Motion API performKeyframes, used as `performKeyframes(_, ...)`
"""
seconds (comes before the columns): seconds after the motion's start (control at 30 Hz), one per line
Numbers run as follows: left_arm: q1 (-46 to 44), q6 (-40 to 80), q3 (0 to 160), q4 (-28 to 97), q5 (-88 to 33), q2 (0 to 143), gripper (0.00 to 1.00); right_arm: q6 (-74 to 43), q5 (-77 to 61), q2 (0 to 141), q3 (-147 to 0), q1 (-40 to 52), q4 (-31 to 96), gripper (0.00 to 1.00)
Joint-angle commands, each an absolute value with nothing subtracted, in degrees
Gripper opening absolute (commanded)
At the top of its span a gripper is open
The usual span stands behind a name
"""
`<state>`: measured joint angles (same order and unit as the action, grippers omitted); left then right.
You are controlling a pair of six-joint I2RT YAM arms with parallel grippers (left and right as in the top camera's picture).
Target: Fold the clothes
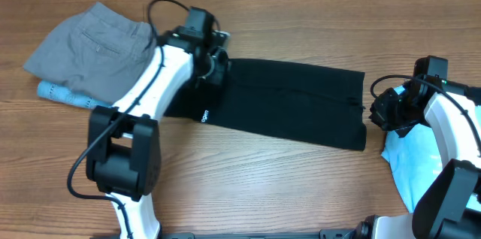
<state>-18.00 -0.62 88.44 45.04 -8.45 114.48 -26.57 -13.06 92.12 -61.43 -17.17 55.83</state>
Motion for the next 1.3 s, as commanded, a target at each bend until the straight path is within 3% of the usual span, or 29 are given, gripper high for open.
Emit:
performKeyframes(0.0, -19.2, -1.1, 86.6, 43.4, -5.3, 116.3, 0.51, -27.1, -12.4, 91.5, -61.0, -17.3, 56.0, 0.11)
performKeyframes(0.13, -19.2, -0.1, 86.6, 42.8, -5.4, 119.2, 0.42, -27.1, -12.4, 91.5, -61.0, -17.3, 55.9, 0.11)
performKeyframes(0.17, -19.2, 0.1, 86.6, 42.9, -5.6, 119.9, 0.30, -27.1, -12.4, 91.5, -61.0, -17.3, 56.0, 0.11)
performKeyframes(0.23, -19.2, 0.0, 86.9, 42.8, -5.6, 119.9, 0.16, -27.1, -12.4, 91.5, -61.0, -17.3, 56.0, 0.11)
performKeyframes(0.33, -19.2, 0.1, 90.8, 43.6, -5.7, 119.7, 0.04, -27.0, -12.4, 91.5, -61.0, -17.3, 55.8, 0.11)
performKeyframes(0.5, -19.2, 0.2, 97.5, 43.6, -7.3, 119.3, 0.04, -27.1, -12.4, 91.5, -61.0, -17.3, 55.7, 0.11)
performKeyframes(0.57, -19.2, 0.2, 98.7, 42.6, -7.3, 119.3, 0.09, -27.1, -12.4, 91.5, -61.0, -17.3, 55.8, 0.11)
performKeyframes(0.67, -19.3, 0.4, 98.8, 42.3, -7.3, 119.5, 0.46, -27.0, -12.4, 91.5, -61.0, -17.3, 55.8, 0.11)
performKeyframes(0.73, -19.3, 0.4, 98.8, 43.9, -7.2, 119.6, 0.56, -27.0, -12.4, 91.5, -61.0, -17.3, 55.8, 0.11)
performKeyframes(0.83, -19.2, 0.4, 98.8, 47.8, -5.2, 119.6, 0.57, -27.1, -10.5, 91.5, -61.0, -17.3, 56.4, 0.19)
performKeyframes(0.97, -17.9, 1.0, 98.8, 55.8, 0.1, 119.5, 0.51, -28.3, -6.7, 91.5, -60.9, -17.5, 58.8, 0.34)
performKeyframes(1.17, -12.6, 3.9, 98.8, 68.6, 6.0, 119.5, 0.44, -28.4, -6.9, 91.5, -56.7, -17.7, 58.9, 0.38)
performKeyframes(1.27, -8.8, 4.1, 98.8, 70.6, 5.9, 119.5, 0.45, -24.1, -14.4, 91.5, -52.3, -17.0, 55.0, 0.38)
